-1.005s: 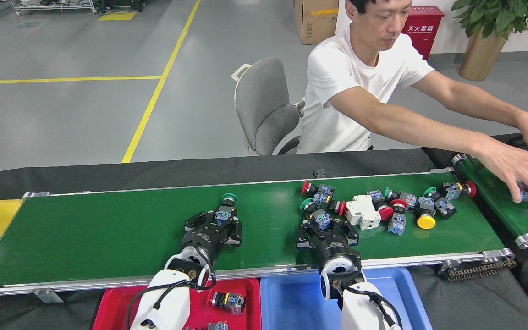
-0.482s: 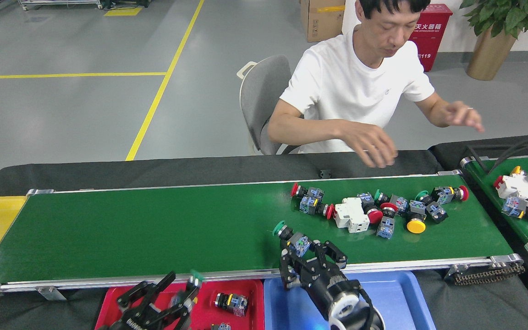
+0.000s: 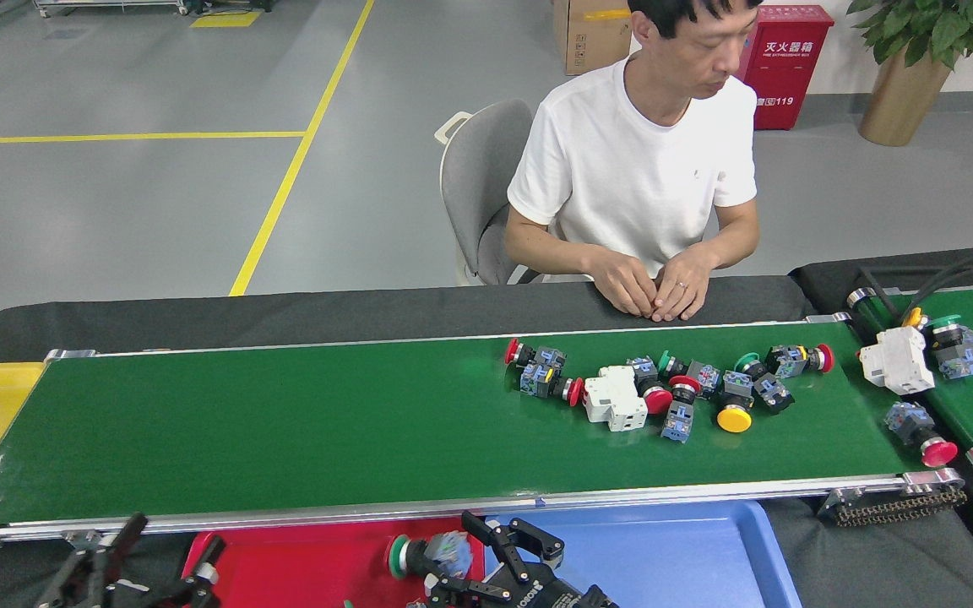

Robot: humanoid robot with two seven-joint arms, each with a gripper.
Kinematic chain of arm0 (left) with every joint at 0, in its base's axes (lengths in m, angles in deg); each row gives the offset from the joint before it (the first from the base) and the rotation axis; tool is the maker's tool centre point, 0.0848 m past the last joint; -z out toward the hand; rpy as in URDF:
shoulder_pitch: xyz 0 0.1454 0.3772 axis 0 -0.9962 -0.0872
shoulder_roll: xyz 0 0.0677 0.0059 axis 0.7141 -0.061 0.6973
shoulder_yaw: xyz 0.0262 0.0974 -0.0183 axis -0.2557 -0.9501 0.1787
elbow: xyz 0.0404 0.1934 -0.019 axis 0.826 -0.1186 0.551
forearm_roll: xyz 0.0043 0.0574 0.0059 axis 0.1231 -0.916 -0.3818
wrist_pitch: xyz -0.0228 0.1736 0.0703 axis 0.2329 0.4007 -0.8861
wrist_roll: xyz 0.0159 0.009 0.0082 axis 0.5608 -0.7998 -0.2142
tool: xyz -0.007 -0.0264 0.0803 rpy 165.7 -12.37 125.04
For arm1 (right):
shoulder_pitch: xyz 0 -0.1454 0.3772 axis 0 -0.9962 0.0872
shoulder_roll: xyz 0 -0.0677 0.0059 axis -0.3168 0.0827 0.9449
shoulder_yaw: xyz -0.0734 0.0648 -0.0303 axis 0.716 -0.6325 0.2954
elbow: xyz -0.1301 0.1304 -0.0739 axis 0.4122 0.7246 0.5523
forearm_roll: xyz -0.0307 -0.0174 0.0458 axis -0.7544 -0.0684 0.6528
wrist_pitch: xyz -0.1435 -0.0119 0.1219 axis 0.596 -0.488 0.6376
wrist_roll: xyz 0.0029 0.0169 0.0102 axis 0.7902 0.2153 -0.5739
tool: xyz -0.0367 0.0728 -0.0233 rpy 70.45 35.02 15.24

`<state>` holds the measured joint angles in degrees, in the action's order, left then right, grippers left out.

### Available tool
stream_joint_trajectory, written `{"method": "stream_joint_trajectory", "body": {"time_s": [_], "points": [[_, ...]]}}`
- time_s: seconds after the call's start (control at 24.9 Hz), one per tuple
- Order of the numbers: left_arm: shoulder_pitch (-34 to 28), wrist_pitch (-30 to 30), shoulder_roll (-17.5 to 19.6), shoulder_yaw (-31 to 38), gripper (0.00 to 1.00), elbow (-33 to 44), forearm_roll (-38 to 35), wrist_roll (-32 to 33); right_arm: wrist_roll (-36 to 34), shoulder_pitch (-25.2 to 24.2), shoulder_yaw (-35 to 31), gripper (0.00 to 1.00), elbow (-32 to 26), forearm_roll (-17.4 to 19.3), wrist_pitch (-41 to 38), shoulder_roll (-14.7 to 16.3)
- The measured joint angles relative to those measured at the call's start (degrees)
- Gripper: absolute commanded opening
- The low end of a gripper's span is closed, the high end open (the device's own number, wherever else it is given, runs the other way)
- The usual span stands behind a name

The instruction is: Pick switch part from conveyor to tray

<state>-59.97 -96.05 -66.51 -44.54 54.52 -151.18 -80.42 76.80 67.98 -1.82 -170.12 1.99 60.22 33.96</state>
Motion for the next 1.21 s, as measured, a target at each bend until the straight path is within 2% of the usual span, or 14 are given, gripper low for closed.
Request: {"method": "stream_joint_trajectory", "body": {"time_s": [0.08, 0.28, 0.4, 0.52, 0.72, 0.88, 1.01, 1.09, 1.21], "points": [[-0.9, 0.7, 0.0, 1.3, 0.98, -0.6, -3.1, -2.3, 0.0, 0.3, -2.3, 0.97, -0.1, 0.5, -0.3, 0.0], [-2.7, 0.9, 0.0, 1.3, 0.99, -1.3, -5.1, -5.7, -0.2, 4.1, -15.7, 0.95, -0.4, 0.6, 2.1, -0.7], [-1.6, -2.7, 0.9, 0.5, 0.99, -1.4, -5.1, -5.9, -3.9, 5.3, -20.6, 0.95, -0.4, 0.3, 6.1, 0.1], [2.9, -7.0, 3.3, -2.2, 0.99, -1.4, -5.1, -5.1, -10.0, 4.1, -23.6, 0.96, -0.3, -0.1, 11.8, 2.7], [13.7, -9.6, 3.6, -14.4, 0.99, -5.7, -5.1, 1.4, -18.2, -2.3, -24.3, 0.96, -0.1, -0.2, 19.5, 5.5], [19.7, -8.8, 3.2, -21.3, 0.99, -11.5, -5.6, 3.9, -19.0, -5.1, -24.0, 0.96, 0.0, -0.2, 21.2, 5.5], [22.8, -3.4, 3.2, -28.6, 0.99, -15.7, -6.4, 4.5, -19.2, -4.4, -22.1, 0.95, 0.4, -0.2, 22.0, 5.0], [25.2, -0.2, 3.2, -32.2, 0.99, -18.9, -6.5, 4.6, -17.3, -1.3, -18.6, 0.95, 2.5, -0.7, 23.3, 4.0], [28.0, 3.4, 2.8, -33.9, 0.99, -23.0, -6.7, 4.7, -15.5, 4.7, -11.7, 0.95, 8.5, -3.1, 28.3, 3.0]]}}
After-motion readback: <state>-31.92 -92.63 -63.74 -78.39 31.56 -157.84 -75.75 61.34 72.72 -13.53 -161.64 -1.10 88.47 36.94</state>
